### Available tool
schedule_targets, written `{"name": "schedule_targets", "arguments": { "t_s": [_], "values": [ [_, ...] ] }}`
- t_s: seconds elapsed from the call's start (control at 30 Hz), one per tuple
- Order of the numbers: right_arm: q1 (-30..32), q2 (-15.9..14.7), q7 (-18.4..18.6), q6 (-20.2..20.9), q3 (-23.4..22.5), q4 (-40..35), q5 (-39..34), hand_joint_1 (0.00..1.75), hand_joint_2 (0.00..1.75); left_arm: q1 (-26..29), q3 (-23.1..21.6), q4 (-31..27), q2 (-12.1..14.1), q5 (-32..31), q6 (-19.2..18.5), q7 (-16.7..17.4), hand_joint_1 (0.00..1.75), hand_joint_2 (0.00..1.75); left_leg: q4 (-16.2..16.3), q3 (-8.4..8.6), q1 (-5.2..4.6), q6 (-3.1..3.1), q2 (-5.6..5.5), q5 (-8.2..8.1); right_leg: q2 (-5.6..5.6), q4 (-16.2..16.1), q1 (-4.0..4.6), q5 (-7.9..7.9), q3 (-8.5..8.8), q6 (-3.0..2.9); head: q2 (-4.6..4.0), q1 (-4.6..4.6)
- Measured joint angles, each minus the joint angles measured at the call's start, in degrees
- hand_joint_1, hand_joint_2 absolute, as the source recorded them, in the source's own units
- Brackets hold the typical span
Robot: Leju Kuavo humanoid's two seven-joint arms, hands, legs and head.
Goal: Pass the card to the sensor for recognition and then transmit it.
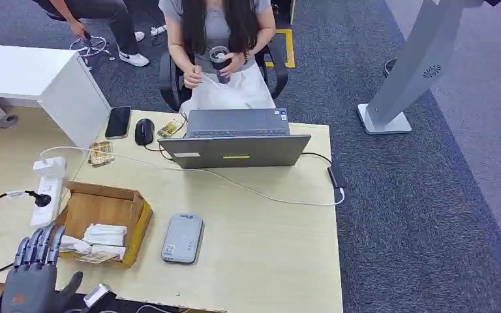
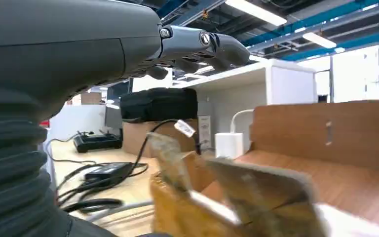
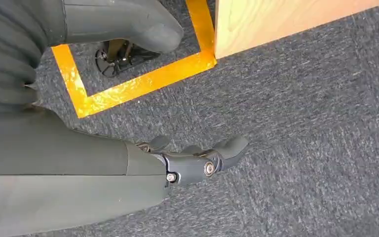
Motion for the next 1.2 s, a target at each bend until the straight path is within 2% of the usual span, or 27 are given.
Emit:
{"name": "schedule_targets", "arguments": {
  "t_s": [0.1, 0.27, 0.4, 0.73, 1.03, 1.2],
  "values": [
    [-0.29, 0.04, 0.09, 0.0, 0.04, 0.0, 0.28, 0.0, 1.75, -0.84, -6.08, 1.11, 2.52, 0.63, 0.78, 4.82, 0.0, 1.75, 0.0, -0.01, 0.0, 0.0, -0.01, 0.0, 0.0, 0.0, 0.0, 0.0, 0.02, 0.0, 0.0, 0.0],
    [-0.42, 0.09, 0.11, 0.0, 0.04, 0.04, 0.3, 0.0, 1.75, -1.37, -10.38, 2.14, 4.22, 0.74, 0.94, 5.43, 0.0, 1.75, 0.0, -0.02, 0.0, 0.0, 0.01, 0.0, 0.01, 0.0, 0.0, 0.0, 0.02, 0.0, 0.0, -0.02],
    [-0.51, 0.11, 0.11, 0.0, 0.04, 0.04, 0.37, 0.0, 1.75, -1.42, -11.77, 2.62, 5.0, 0.79, 1.11, 5.82, 0.0, 1.75, 0.0, -0.02, 0.0, 0.0, 0.0, 0.0, 0.01, 0.0, -0.01, 0.0, 0.01, 0.0, 0.0, 0.0],
    [-0.57, 0.11, 0.15, -0.09, 0.11, 0.04, 0.46, 0.0, 1.75, -1.32, -16.91, 3.19, 7.12, 0.76, 1.9, 10.16, 0.0, 1.75, 0.0, -0.03, 0.0, 0.0, 0.0, 0.0, 0.0, 0.0, 0.0, 0.0, 0.01, 0.0, 0.0, 0.0],
    [-0.56, 0.11, 0.07, -0.04, 0.11, 0.04, 0.28, 0.0, 1.75, -0.33, -18.64, 3.19, 8.06, 0.2, 2.14, 12.67, 0.0, 1.75, 0.0, -0.05, 0.0, 0.0, 0.0, 0.0, 0.01, 0.0, 0.0, -0.01, 0.0, 0.0, 0.0, 0.0],
    [-0.46, 0.11, -0.15, 0.0, 0.11, 0.04, -0.24, 0.0, 1.75, 1.54, -18.98, 2.67, 8.02, -1.31, 0.74, 14.7, 0.0, 1.75, 0.0, -0.06, 0.0, 0.0, 0.01, -0.01, 0.01, 0.0, 0.0, -0.01, -0.03, 0.0, 0.0, 0.0]
  ]
}}
